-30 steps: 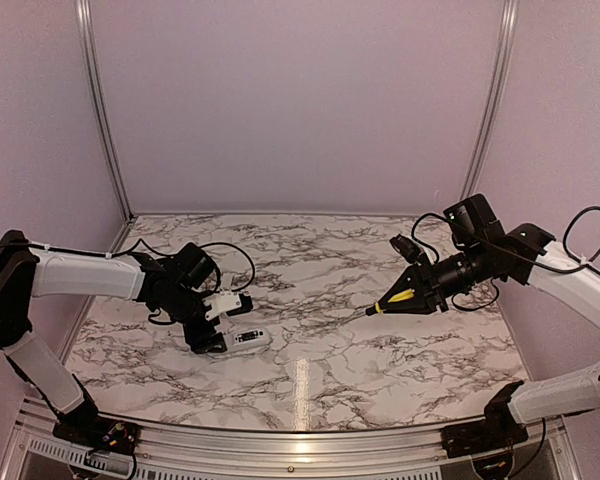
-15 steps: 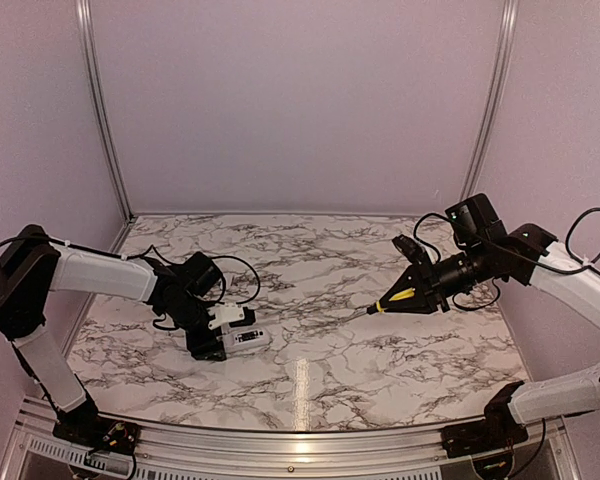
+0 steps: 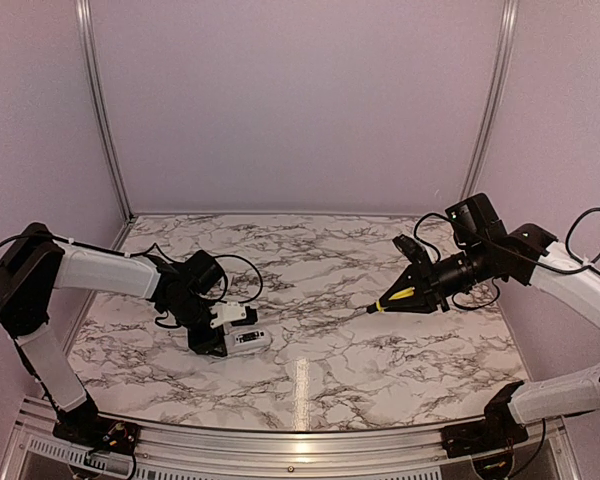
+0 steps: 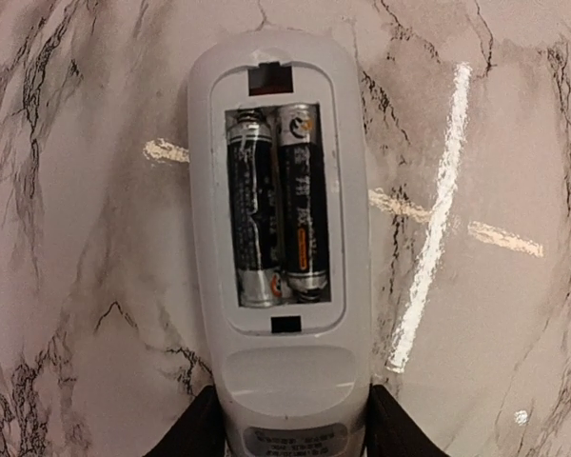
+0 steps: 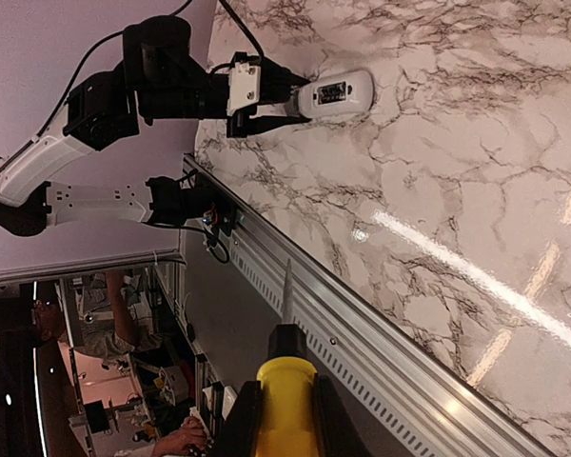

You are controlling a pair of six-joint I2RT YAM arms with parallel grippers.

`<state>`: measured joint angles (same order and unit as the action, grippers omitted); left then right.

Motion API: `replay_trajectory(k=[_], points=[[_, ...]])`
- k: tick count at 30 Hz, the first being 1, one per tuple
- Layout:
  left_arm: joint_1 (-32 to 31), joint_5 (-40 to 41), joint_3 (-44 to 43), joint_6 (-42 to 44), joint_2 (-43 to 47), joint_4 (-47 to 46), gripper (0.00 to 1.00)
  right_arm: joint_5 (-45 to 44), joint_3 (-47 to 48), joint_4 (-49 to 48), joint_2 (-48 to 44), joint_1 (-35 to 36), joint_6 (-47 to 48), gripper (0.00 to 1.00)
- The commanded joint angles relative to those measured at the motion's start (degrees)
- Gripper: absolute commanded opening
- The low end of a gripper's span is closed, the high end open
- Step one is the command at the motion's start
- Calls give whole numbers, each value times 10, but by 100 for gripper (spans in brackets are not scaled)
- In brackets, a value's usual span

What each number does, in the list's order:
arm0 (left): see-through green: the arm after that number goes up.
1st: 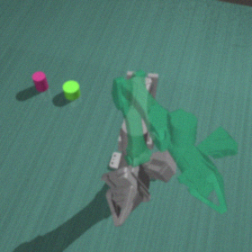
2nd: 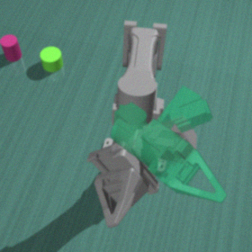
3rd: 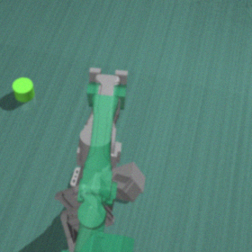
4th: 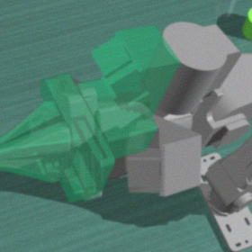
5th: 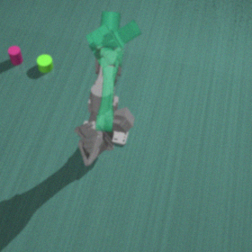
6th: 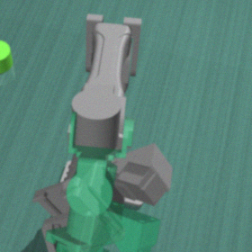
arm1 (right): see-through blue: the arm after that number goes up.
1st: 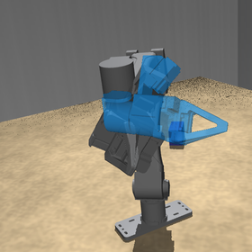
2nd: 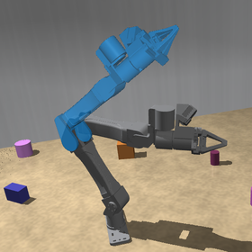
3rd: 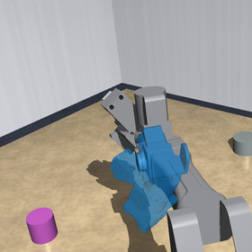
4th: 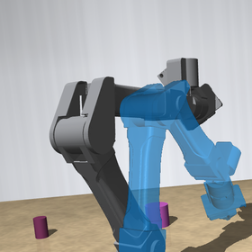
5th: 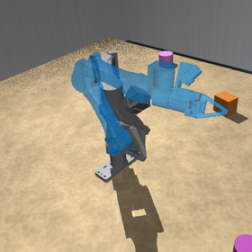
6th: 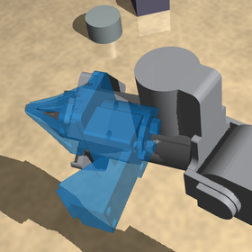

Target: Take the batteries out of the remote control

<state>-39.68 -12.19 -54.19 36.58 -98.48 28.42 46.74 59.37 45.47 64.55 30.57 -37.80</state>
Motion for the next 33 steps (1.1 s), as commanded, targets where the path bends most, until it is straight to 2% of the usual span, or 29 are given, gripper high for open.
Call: replay_trajectory(k=[1, 9, 15, 20, 28, 33], points=[[-4, -19, -18, -29, -9, 14, 36, -13, 12, -7, -3, -4, -6, 0], [-63, -19, -32, -105, 20, 6, 36, -14, 23, -6, 11, -5, 12, 0], [-142, -11, -39, -159, 19, -31, 36, -17, 25, -9, 20, -4, 23, 0], [-182, -13, -56, -209, -9, -80, 37, -32, 25, 3, 19, -4, 36, 0], [-231, 29, -117, -229, -78, -82, 36, -51, 19, 21, 3, -4, 46, 0], [-245, 35, -133, -229, -99, -81, 40, -55, 12, 21, -5, -5, 45, 0]])
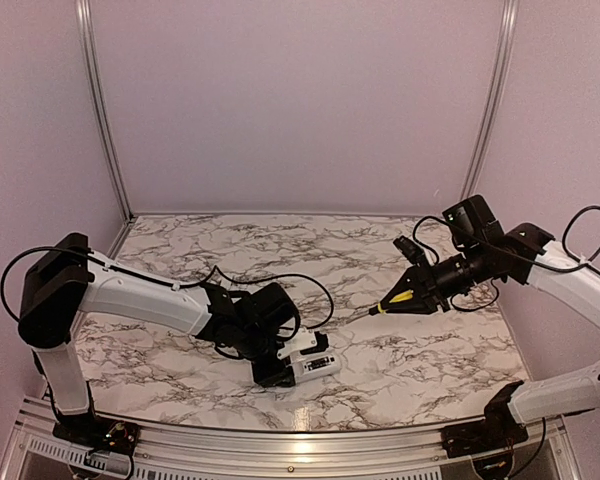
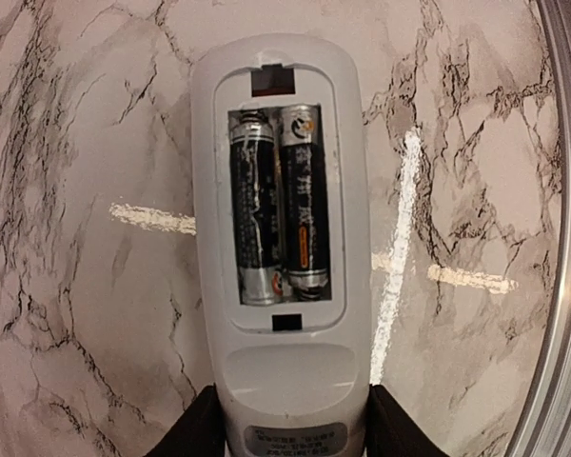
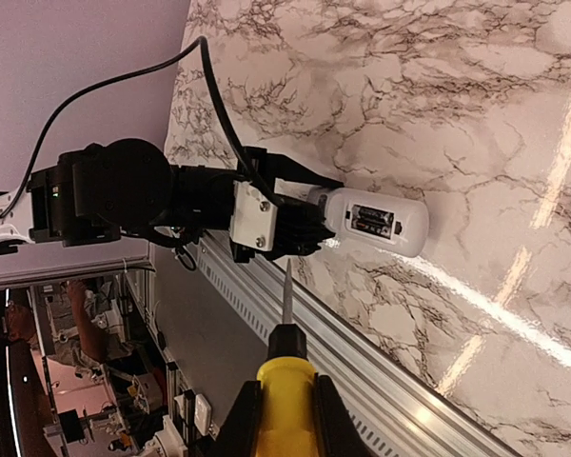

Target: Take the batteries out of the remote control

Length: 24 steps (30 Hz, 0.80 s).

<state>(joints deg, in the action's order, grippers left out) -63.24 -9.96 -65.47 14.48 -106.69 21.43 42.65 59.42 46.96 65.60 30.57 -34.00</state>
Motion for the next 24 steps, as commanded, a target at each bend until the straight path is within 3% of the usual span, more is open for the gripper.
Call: replay_trajectory(k=[1, 10, 24], points=[[-10, 14, -23, -8, -20, -9, 40, -14, 10, 6, -16, -5, 7, 0], [-13, 35, -26, -12, -35, -10, 42, -18, 8, 5, -18, -4, 6, 0], [-14, 50, -23, -6, -30, -15, 74, -19, 17, 5, -15, -4, 7, 0]])
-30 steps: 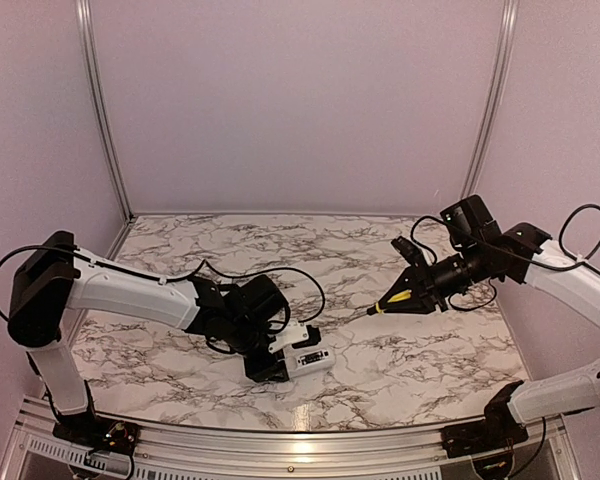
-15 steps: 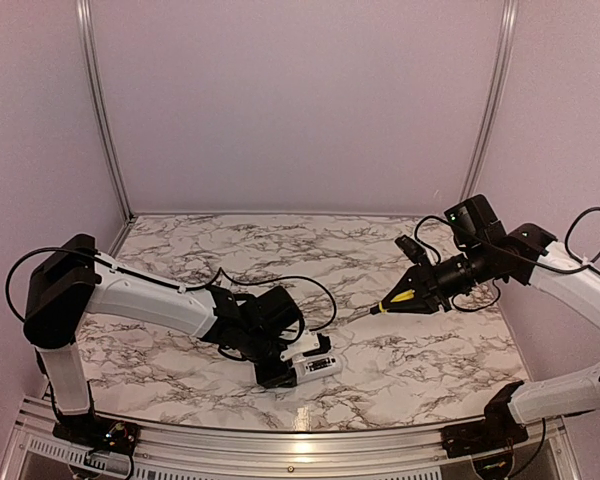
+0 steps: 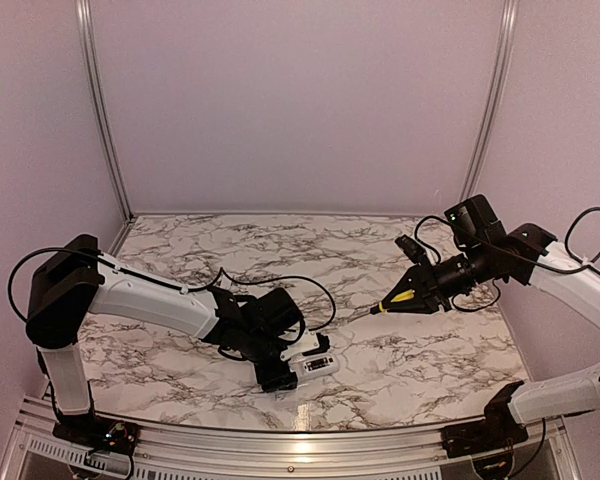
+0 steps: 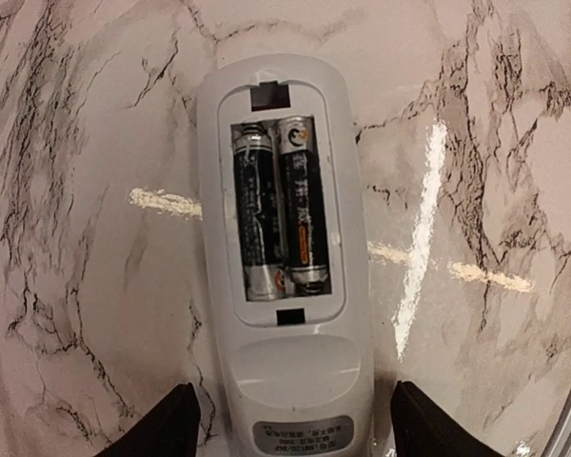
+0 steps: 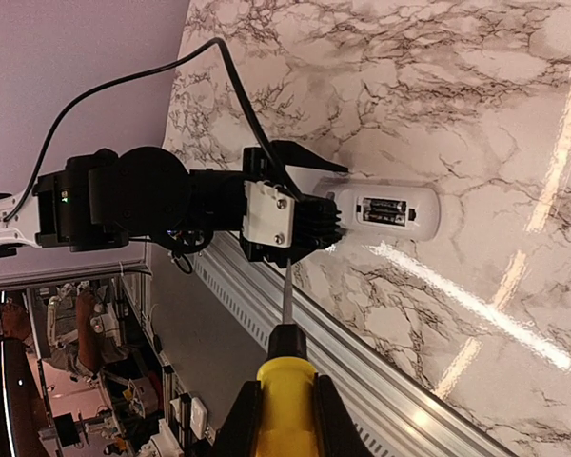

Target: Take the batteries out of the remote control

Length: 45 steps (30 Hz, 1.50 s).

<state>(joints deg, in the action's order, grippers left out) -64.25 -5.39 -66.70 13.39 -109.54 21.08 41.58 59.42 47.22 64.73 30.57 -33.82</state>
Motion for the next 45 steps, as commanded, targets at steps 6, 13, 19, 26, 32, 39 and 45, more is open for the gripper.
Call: replay_trajectory(k=[6, 13, 19, 26, 32, 39, 45], points=[[-4, -9, 18, -19, 66, -58, 99, -17, 21, 3, -9, -4, 3, 0], [-4, 101, 80, -13, 168, -137, 99, -21, 24, 3, -7, -4, 3, 0], [-4, 237, 161, -53, 275, -295, 99, -22, 30, 3, 3, -4, 6, 0], [-4, 290, 175, -51, 350, -361, 99, -22, 37, -3, 16, -4, 7, 0], [4, 289, 104, -65, 349, -286, 99, -21, 45, 0, 29, -4, 12, 0], [11, 187, 114, -30, 362, -204, 99, -31, 51, 0, 44, -5, 15, 0], [16, 89, 201, -55, 386, -201, 99, -57, 63, 12, 65, -4, 28, 0]])
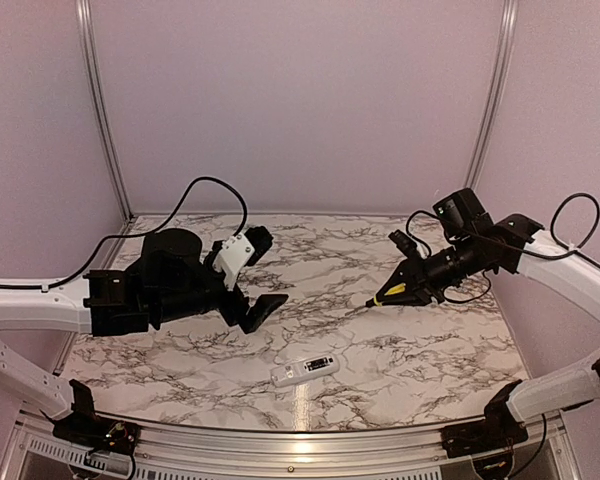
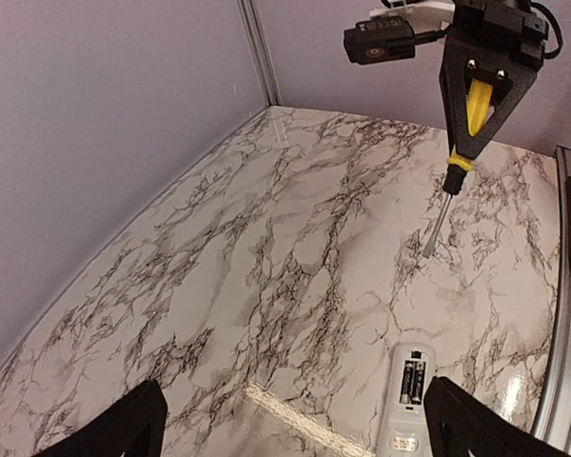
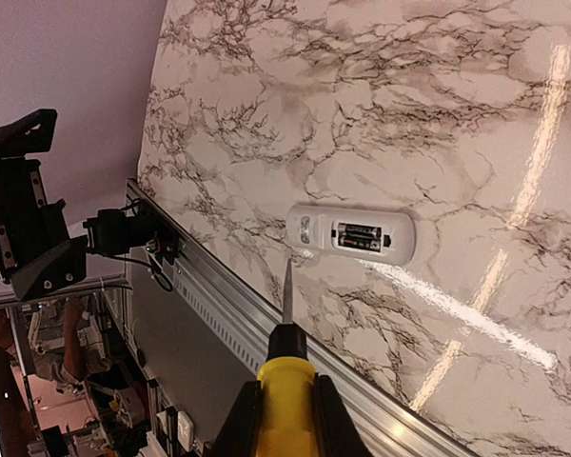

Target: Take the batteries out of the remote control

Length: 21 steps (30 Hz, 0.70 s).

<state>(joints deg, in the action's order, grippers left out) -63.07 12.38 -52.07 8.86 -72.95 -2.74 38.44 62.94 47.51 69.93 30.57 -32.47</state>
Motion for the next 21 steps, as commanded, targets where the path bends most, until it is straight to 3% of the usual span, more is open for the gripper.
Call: replay_trajectory(k=[1, 9, 21], points=[[4, -103, 68, -7, 18, 38, 98, -27, 31, 10, 16, -4, 17, 0], [4, -166, 147, 14, -25, -20, 96, -62, 55, 54, 70, 8, 50, 0], [4, -200, 178, 7, -128, -143, 93, -78, 77, 44, 129, 66, 28, 0]])
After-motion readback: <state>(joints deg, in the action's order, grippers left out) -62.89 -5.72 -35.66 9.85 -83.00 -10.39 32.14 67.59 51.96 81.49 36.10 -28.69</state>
